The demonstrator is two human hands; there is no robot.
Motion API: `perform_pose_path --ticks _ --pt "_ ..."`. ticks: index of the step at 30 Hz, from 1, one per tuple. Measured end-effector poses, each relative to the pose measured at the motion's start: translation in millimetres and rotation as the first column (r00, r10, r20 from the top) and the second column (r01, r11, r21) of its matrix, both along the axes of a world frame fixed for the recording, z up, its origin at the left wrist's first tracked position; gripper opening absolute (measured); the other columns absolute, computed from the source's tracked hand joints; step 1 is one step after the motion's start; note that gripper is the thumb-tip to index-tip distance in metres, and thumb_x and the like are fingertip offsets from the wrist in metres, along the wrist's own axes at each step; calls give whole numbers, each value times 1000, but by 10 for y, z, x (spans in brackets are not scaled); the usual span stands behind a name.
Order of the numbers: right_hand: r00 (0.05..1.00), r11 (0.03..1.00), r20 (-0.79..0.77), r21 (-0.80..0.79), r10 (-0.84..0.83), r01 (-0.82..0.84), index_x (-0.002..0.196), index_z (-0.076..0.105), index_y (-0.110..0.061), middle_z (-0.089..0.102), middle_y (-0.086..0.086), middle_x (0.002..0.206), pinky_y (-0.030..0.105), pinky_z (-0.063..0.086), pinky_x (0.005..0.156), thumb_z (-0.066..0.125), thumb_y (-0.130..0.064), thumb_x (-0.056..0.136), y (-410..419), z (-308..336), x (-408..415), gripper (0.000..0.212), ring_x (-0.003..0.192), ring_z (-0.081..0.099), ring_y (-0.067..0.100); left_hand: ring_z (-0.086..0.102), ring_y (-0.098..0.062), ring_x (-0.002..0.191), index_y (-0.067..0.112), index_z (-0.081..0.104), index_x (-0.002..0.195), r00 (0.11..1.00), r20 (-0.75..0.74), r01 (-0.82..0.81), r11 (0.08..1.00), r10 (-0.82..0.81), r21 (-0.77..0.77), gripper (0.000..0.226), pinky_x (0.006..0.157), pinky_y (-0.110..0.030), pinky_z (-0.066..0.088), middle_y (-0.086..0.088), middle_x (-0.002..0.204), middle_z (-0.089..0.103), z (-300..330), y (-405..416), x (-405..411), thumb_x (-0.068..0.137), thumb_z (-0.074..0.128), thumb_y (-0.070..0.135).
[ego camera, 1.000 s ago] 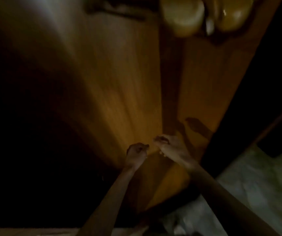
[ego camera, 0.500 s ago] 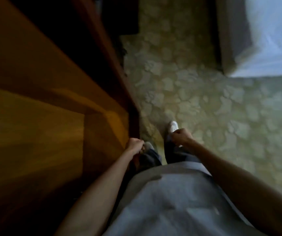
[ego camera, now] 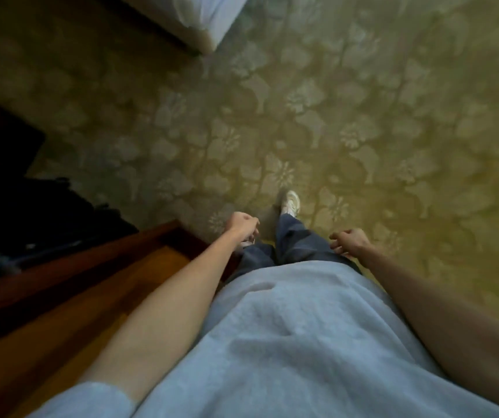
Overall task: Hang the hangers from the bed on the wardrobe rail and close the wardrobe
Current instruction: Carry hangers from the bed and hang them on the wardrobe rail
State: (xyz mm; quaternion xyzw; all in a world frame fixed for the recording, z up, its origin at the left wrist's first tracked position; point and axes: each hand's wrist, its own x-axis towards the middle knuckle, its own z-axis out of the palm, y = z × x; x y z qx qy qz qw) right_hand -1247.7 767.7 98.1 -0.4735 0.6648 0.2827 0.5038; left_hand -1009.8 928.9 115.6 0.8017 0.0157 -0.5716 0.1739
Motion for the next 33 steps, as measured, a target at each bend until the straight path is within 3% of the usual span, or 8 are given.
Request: perform_pose_path --ticks 3,7,10,20,23,27,30,33 --pt "989 990 -33 -1 -144 144 106 69 11 69 19 87 36 46 65 57 -11 96 -281 -10 -226 27 71 59 28 52 -12 49 12 70 80 987 27 158 987 -158 6 23 42 -18 38 -1 63 65 13 -529 135 98 56 15" --pt "978 978 10 -17 -208 208 107 69 11 70 19 90 37 49 68 59 -13 95 -770 8 -120 29 74 61 28 54 -11 50 9 73 84 971 92 219 975 -222 37 20 44 -21 41 -2 64 66 20 -989 420 97 58 14" --pt "979 983 100 -31 -175 179 111 67 9 67 13 81 29 49 56 56 -14 97 -1187 73 244 28 62 58 21 55 -12 51 5 73 82 965 132 222 974 -227 54 22 44 -21 41 -4 65 67 8 -1143 666 97 59 12" --pt "934 982 346 -187 87 -23 104 71 -5 70 5 81 23 48 53 57 -20 98 -2809 143 2339 21 63 63 14 56 -13 50 11 72 76 984 122 106 975 -131 195 23 42 -21 40 -1 63 67 -283 -1472 1616 96 61 16" --pt "932 974 328 -205 157 -92 102 72 -6 72 4 79 25 49 53 57 -21 97 -3348 110 2944 22 62 64 14 54 -10 54 10 71 77 992 108 48 982 -69 183 23 45 -18 43 2 65 64 -397 -1817 2033 97 61 12" --pt "954 969 232 -201 191 -145 101 72 -5 74 9 85 27 51 56 59 -22 98 -3993 194 3443 22 66 64 18 50 -5 39 9 59 56 995 98 14 987 -29 157 40 37 -14 36 1 47 57 -386 -2536 2663 95 59 4" --pt "968 968 166 -198 189 -155 96 73 -4 74 10 85 28 52 58 58 -20 96 -4458 292 3687 21 70 64 21 51 -17 52 7 63 62 996 90 15 996 -24 92 32 48 -25 40 -10 63 62 -305 -3316 3191 94 61 8" --pt "987 971 94 -215 131 -108 89 75 -4 76 9 84 27 52 57 59 -19 94 -4962 337 3898 22 69 65 21 52 -16 47 10 68 66 994 99 42 999 -44 23 28 47 -22 41 -5 59 65 -231 -4256 3750 94 62 12"
